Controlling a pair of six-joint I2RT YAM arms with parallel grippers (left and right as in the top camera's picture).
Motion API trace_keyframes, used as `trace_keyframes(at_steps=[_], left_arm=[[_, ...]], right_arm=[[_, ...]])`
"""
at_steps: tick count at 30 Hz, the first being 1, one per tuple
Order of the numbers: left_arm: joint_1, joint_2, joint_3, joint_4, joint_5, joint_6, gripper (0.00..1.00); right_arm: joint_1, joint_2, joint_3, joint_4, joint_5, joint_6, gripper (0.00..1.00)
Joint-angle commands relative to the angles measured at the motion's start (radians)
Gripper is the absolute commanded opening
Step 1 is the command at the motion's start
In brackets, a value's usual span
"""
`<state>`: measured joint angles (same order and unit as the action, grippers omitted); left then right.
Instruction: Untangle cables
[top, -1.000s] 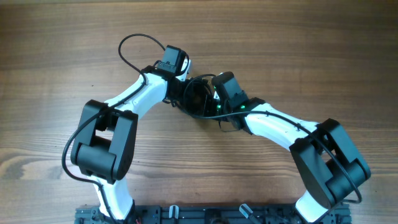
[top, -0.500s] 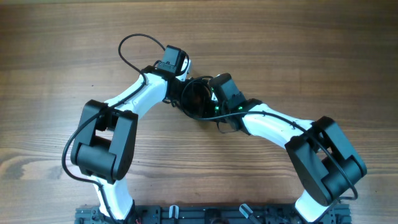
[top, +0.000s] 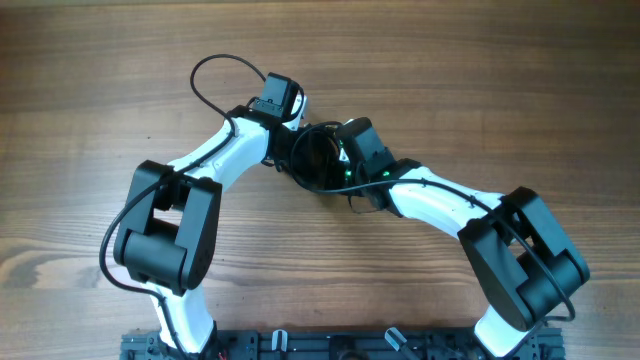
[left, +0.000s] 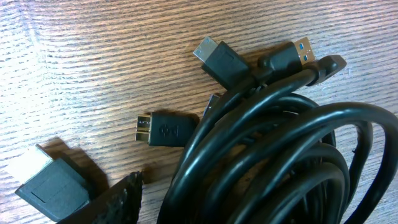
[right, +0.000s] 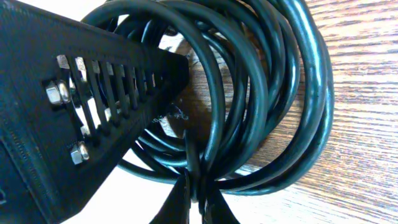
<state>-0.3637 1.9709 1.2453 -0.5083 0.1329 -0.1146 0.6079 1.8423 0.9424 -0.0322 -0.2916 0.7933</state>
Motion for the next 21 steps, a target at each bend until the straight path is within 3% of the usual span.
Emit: trace_keyframes(at_steps=[1, 7, 21], left_arm=[[0.001, 0.008, -0.002, -0.002, 0.013, 0.001, 0.56], [0.001, 0.008, -0.002, -0.003, 0.013, 0.001, 0.15], [0.001, 0.008, -0.002, -0.003, 0.013, 0.001, 0.15]], right_arm=[[0.005, 0.029, -0.002, 0.005, -0.017, -0.011, 0.04], [-0.013, -0.002, 0.0, 0.045, -0.161, -0.089, 0.04], [-0.048, -0.103, 0.0, 0.007, -0.232, -0.161, 0.04]])
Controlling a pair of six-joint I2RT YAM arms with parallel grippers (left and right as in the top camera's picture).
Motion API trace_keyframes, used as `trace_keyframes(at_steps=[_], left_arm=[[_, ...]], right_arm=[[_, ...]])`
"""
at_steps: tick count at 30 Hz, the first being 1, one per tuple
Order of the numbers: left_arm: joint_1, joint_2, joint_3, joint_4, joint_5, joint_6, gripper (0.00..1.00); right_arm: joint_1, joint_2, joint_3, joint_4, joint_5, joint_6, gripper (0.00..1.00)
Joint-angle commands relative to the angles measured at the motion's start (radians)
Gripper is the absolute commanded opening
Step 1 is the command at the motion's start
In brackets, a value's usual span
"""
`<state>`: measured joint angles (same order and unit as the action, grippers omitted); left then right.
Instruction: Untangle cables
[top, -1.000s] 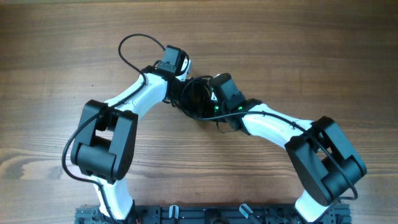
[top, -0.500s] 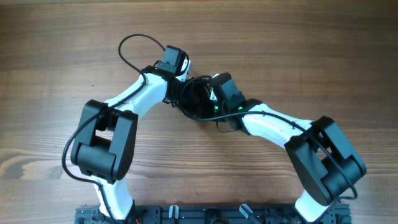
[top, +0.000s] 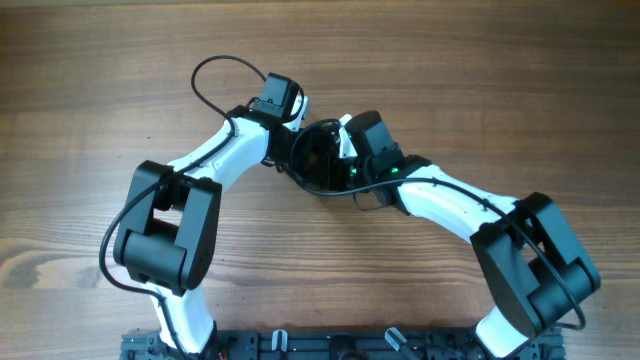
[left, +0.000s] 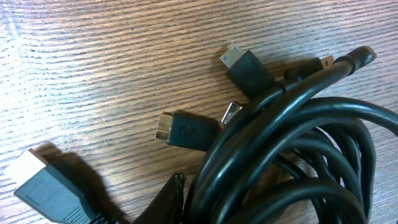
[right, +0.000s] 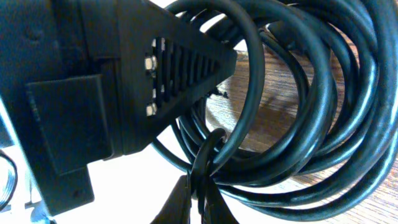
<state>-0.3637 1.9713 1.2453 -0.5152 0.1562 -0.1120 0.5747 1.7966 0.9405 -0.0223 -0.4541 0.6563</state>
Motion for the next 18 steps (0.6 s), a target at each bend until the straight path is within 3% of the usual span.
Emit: trace_keyframes(at_steps=[1, 10, 16, 17, 18], left_arm=[[0.001, 0.008, -0.002, 0.004, -0.011, -0.002, 0.16], [0.001, 0.008, -0.002, 0.004, -0.011, -0.002, 0.16], [0.001, 0.008, -0.002, 0.004, -0.011, -0.002, 0.17], [0.001, 0.008, -0.002, 0.004, -0.011, -0.002, 0.17], [0.001, 0.008, -0.002, 0.004, -0.011, -0.002, 0.17]], right_arm=[[-0.025, -0.061, 0.002, -0.013, -0.076, -0.024, 0.04], [-0.17, -0.104, 0.002, 0.016, -0.4, 0.035, 0.04], [-0.249, -0.104, 0.002, 0.013, -0.501, 0.054, 0.05], [-0.252, -0.104, 0.002, 0.008, -0.496, 0.052, 0.14], [-0.252, -0.104, 0.002, 0.003, -0.482, 0.051, 0.37]])
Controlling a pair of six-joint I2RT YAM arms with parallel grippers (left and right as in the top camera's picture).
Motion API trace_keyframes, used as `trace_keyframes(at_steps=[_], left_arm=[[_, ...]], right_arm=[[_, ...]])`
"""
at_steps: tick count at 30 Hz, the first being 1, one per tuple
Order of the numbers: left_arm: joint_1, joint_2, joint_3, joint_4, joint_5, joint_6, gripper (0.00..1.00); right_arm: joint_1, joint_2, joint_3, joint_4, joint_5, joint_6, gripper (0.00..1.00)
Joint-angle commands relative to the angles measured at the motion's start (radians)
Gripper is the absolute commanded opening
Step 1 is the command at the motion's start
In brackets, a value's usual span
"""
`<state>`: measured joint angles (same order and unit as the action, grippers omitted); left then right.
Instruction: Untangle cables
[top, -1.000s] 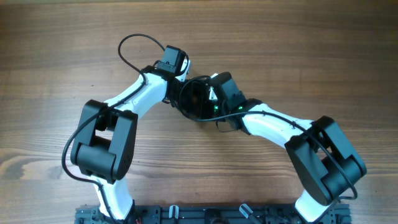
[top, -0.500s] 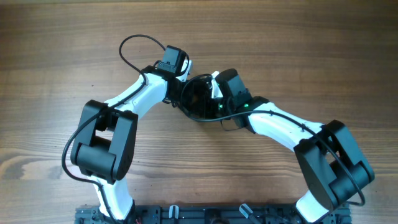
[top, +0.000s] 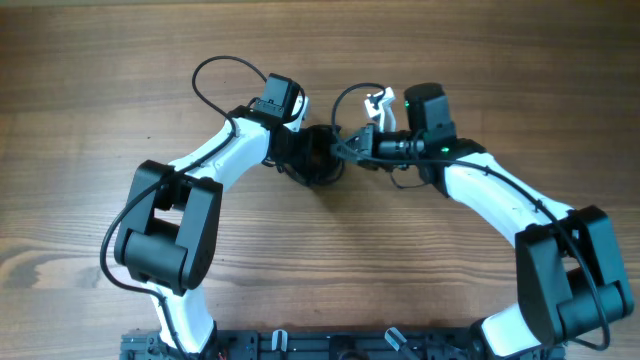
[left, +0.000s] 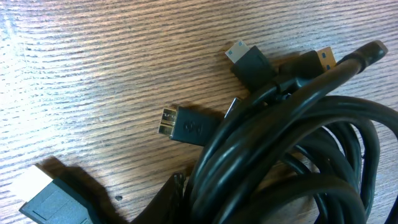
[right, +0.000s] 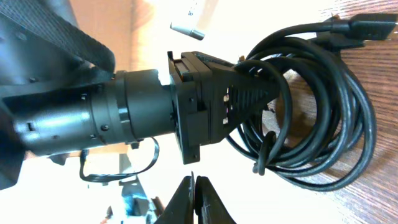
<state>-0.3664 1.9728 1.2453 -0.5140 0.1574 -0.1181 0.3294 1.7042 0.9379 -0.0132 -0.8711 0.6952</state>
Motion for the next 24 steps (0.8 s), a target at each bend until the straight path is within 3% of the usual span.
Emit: trace_keyframes(at_steps=[1, 2, 4, 5, 7, 10, 13, 17, 24], left_arm=[[0.004, 0.006, -0.002, 0.003, -0.012, 0.005, 0.18], [0.004, 0.006, -0.002, 0.003, -0.012, 0.005, 0.18], [0.004, 0.006, -0.002, 0.003, -0.012, 0.005, 0.2], [0.004, 0.006, -0.002, 0.003, -0.012, 0.005, 0.24], [0.004, 0.006, -0.002, 0.003, -0.012, 0.005, 0.4], [0.004, 0.006, -0.002, 0.003, -0.012, 0.005, 0.53], [0.004, 0.006, -0.002, 0.003, -0.012, 0.005, 0.87], [0.004, 0.006, -0.002, 0.002, -0.012, 0.005, 1.0], [0.004, -0.021, -0.002, -0.009, -0.012, 0.005, 1.0]], right_arm=[[-0.006, -0.011, 0.004, -0.01, -0.049, 0.011, 0.55], [-0.006, -0.011, 0.004, -0.017, -0.036, 0.011, 0.68], [-0.006, -0.011, 0.004, -0.035, 0.003, 0.011, 0.84], [-0.006, -0.011, 0.004, -0.046, 0.031, 0.011, 1.0], [-0.006, -0.011, 0.004, -0.063, 0.113, 0.013, 1.0], [-0.006, -0.011, 0.004, -0.063, 0.212, 0.015, 1.0], [-0.006, -0.011, 0.004, -0.063, 0.302, 0.015, 1.0], [-0.006, -0.011, 0.004, -0.063, 0.418, 0.015, 1.0], [-0.006, -0.011, 0.004, -0.063, 0.544, 0.014, 1.0]])
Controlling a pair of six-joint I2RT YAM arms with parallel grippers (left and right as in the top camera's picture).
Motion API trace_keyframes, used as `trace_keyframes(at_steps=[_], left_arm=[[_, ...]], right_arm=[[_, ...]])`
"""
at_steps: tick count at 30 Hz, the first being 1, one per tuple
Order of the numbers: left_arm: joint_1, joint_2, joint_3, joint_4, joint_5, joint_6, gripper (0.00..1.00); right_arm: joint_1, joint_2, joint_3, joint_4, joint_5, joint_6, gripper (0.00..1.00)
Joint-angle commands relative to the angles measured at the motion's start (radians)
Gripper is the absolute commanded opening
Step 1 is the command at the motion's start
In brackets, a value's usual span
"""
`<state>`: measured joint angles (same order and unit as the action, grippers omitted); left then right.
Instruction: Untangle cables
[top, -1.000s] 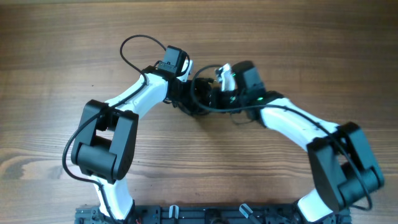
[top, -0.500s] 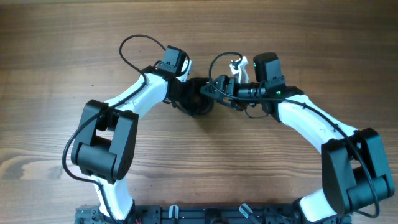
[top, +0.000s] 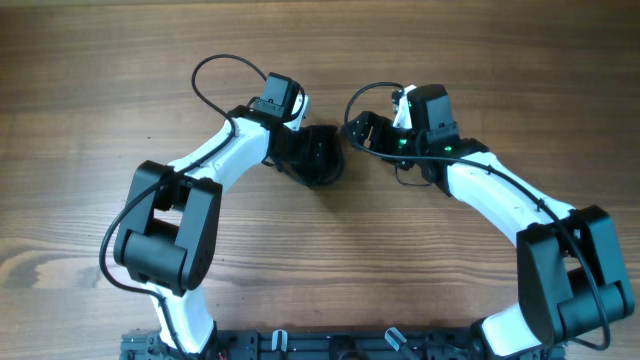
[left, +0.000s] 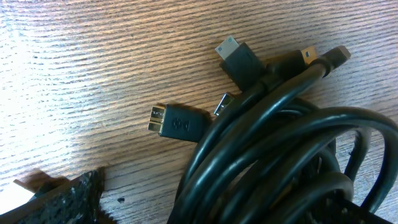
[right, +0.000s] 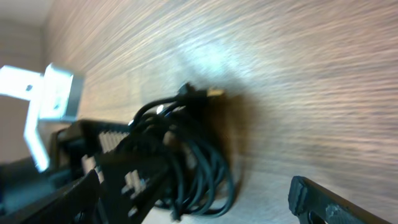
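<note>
A coiled bundle of black cables (top: 318, 160) lies on the wooden table (top: 500, 60). In the left wrist view the bundle (left: 280, 155) shows several plugs sticking out: a flat silver-tipped plug (left: 239, 59), a wide gold-tipped plug (left: 177, 123) and a small gold-tipped one (left: 305, 56). My left gripper (left: 205, 211) stands open around the coil, its left finger (left: 68, 199) apart from the cables. My right gripper (right: 193, 205) is open wide, to the right of the bundle (right: 186, 155) and off it, with nothing between its fingers.
Both arms meet near the table's middle; the left arm's own thin cable loops at the back (top: 215, 75). A black rail (top: 330, 345) runs along the near edge. Bare wood lies right of the bundle (right: 298, 93).
My right gripper has opened and turned, and stands right of the bundle. My left finger now stands apart from the coil, where it lay against it before. The bundle stays under the left gripper.
My right gripper was shut on a cable loop inside the coil while the left held the bundle. It still pinched the loop a moment later. Then it was shut and drawn back to the right of the bundle. Now both grippers are open.
</note>
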<state>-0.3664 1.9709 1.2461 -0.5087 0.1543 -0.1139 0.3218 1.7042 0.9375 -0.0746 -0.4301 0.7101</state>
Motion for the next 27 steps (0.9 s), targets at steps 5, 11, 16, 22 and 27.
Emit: trace_keyframes(at_steps=[5, 11, 16, 22, 27], left_arm=[[0.004, -0.04, -0.002, -0.027, -0.009, 0.0, 1.0], [0.004, -0.042, -0.002, -0.029, -0.009, 0.0, 1.0], [0.004, -0.06, -0.002, -0.03, -0.01, 0.0, 1.0], [0.004, -0.092, -0.002, -0.042, -0.01, 0.0, 1.0], [0.004, -0.104, -0.002, -0.042, -0.01, 0.001, 1.0]], right_arm=[[0.001, -0.011, 0.005, -0.001, 0.104, 0.0, 1.0], [0.001, -0.011, 0.005, -0.001, 0.104, 0.0, 1.0], [0.001, -0.011, 0.005, -0.001, 0.105, 0.0, 1.0], [0.001, -0.011, 0.005, -0.001, 0.104, 0.0, 1.0], [0.001, -0.011, 0.005, -0.001, 0.105, 0.0, 1.0]])
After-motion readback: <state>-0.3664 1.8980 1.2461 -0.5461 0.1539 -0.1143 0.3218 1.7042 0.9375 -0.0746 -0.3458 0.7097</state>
